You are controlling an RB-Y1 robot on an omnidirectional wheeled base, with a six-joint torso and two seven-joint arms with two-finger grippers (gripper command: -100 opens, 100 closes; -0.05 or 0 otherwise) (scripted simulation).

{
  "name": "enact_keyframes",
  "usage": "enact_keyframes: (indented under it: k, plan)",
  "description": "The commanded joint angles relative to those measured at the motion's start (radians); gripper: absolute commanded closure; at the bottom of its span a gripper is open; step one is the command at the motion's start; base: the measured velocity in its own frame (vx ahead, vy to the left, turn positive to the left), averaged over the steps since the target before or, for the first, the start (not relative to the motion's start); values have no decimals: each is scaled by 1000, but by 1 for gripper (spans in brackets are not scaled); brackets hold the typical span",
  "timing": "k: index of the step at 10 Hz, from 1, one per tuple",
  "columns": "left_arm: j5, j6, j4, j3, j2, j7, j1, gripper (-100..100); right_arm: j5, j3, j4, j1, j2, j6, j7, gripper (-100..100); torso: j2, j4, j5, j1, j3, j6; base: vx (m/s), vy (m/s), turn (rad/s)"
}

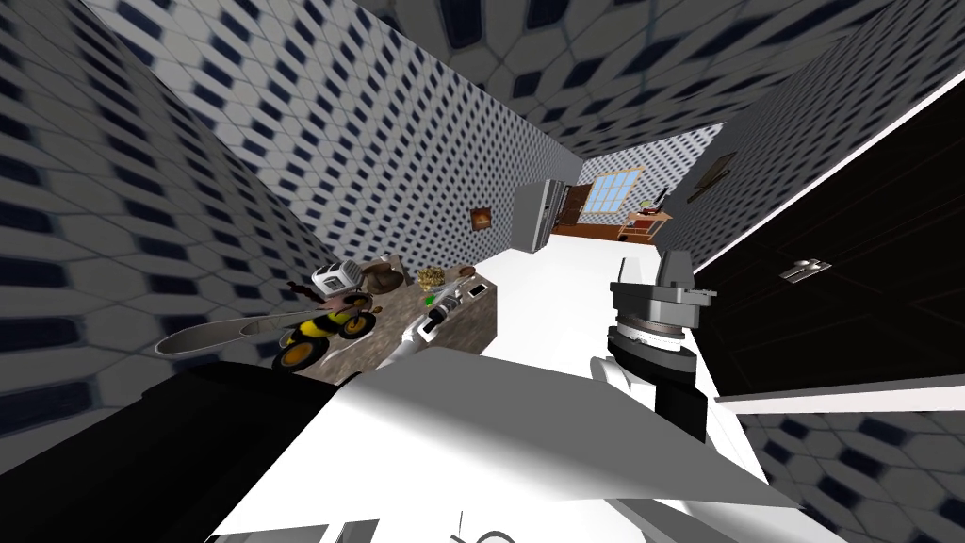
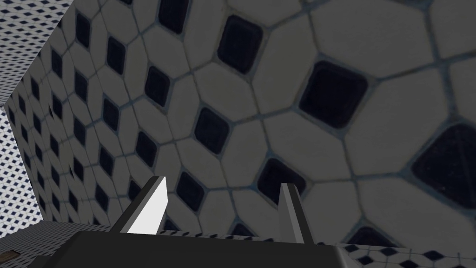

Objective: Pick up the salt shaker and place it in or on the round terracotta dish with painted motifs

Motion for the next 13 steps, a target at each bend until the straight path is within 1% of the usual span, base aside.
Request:
enact_keyframes:
  k: [1,3,4,5,6,7,8,9,10,11,12,13]
  plan:
    - [0,5,-35,-3,2,0,27,100,0,0,0,0,0,0,0,0,0,0,0,0,0,0,45,6,25]
    - [0,20,-107,-10,6,-2,98,100,0,0,0,0,0,0,0,0,0,-1,0,1,0,0,72,9,39]
    - [0,20,-126,-10,6,-2,111,100,0,0,0,0,0,0,0,0,-2,-2,1,2,-2,-1,64,8,27]
    - [0,27,-159,-14,8,-3,149,100,0,0,0,0,0,0,0,0,-1,-2,1,2,-2,-1,60,8,35]
    - [0,27,-183,-14,8,-3,154,100,0,0,0,0,0,0,0,0,-1,-3,2,3,-2,-1,45,0,18]
    - [0,34,-218,-17,10,-4,196,100,0,0,0,0,0,0,0,0,-1,-3,2,2,-2,-1,59,4,26]
    - [0,34,-233,-17,10,-4,196,100,0,0,0,0,0,0,0,0,-1,-3,2,3,-2,-1,45,6,28]
    - [0,41,-268,-21,12,-5,238,100,0,0,0,0,0,0,0,0,-1,-3,2,3,-2,-1,54,9,28]
    - [0,41,-282,-21,12,-5,238,100,0,0,0,0,0,0,0,0,-1,-3,2,3,-2,-1,45,6,25]
    - [0,44,-273,-22,16,-2,232,100,0,0,0,0,0,0,0,0,-1,-3,2,3,-2,-1,7,-3,8]
    - [0,45,-275,-22,16,-1,232,0,0,0,0,0,0,0,0,0,1,-3,2,3,-1,-1,0,0,0]
    - [-14,20,-284,-25,47,8,214,100,0,0,0,0,0,0,0,0,2,-3,2,3,-1,-1,-60,36,-167]
